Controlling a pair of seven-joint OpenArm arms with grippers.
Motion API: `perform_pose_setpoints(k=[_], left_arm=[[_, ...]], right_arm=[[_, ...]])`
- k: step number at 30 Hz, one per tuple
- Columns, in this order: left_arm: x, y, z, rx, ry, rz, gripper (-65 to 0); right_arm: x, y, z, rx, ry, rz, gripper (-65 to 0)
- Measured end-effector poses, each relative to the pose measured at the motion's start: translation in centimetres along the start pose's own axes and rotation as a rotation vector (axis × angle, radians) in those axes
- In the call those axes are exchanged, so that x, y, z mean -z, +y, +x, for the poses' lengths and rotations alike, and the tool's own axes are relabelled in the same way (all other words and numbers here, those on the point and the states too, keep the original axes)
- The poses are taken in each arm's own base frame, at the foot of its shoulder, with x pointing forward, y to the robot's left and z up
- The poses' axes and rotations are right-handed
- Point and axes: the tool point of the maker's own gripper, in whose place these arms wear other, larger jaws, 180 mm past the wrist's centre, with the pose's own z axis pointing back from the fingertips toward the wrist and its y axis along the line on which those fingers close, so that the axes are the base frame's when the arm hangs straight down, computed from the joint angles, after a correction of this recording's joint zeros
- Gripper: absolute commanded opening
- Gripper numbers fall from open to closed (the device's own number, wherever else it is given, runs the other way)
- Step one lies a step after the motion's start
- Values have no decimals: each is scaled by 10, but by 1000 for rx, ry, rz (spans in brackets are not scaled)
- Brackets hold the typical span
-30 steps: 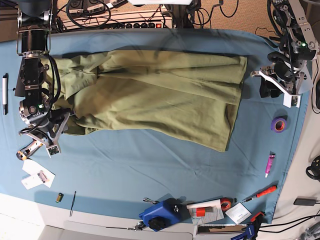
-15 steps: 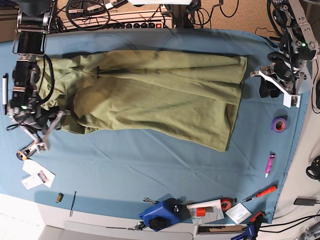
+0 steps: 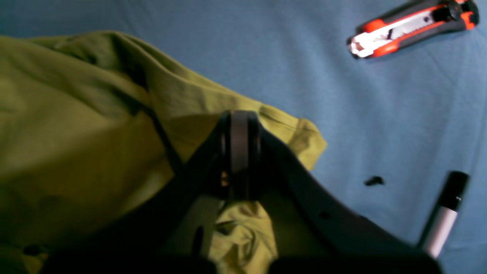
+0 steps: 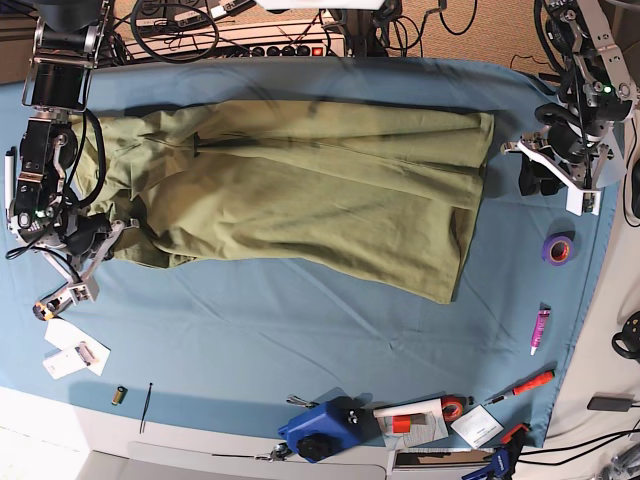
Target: Layout the t-shirt on the table in an organized manner, then fold the t-shirt properly
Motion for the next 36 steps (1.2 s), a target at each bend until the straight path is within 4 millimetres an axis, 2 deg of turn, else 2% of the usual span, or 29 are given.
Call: perform_pose_setpoints(k=[6, 9, 13, 14, 18, 19, 23, 27, 29, 33, 36], left_arm=[[0, -6, 8, -26, -42, -34, -462], [0, -6, 8, -25, -42, -34, -466], [0, -6, 8, -25, -42, -34, -466], [0, -6, 8, -26, -42, -34, -466], [0, -6, 8, -25, -42, -34, -466], [0, -6, 8, -25, -42, -34, -466], [0, -6, 7, -26, -42, -34, -466], [0, -6, 8, -26, -42, -34, -466], [0, -6, 8, -26, -42, -34, -466], [0, -6, 8, -26, -42, -34, -465], [0, -6, 8, -25, -42, -34, -466]], right_arm=[[-3, 31, 16, -48, -93, 170, -650], [-2, 24, 12, -68, -71, 132, -650], [-2, -1, 5, -124, -9, 0, -650], [-2, -1, 4, -125, -7, 2, -616], [-2, 3, 4, -158, -9, 23, -384], [-2, 3, 4, -163, -10, 27, -354], [-4, 2, 9, -137, -1, 33, -347], [-10, -5, 34, -105, -96, 13, -348], [-16, -15, 42, -71, -139, -5, -348], [-17, -35, 33, 25, -144, -13, -348], [-6, -35, 17, 71, -104, 34, -348]])
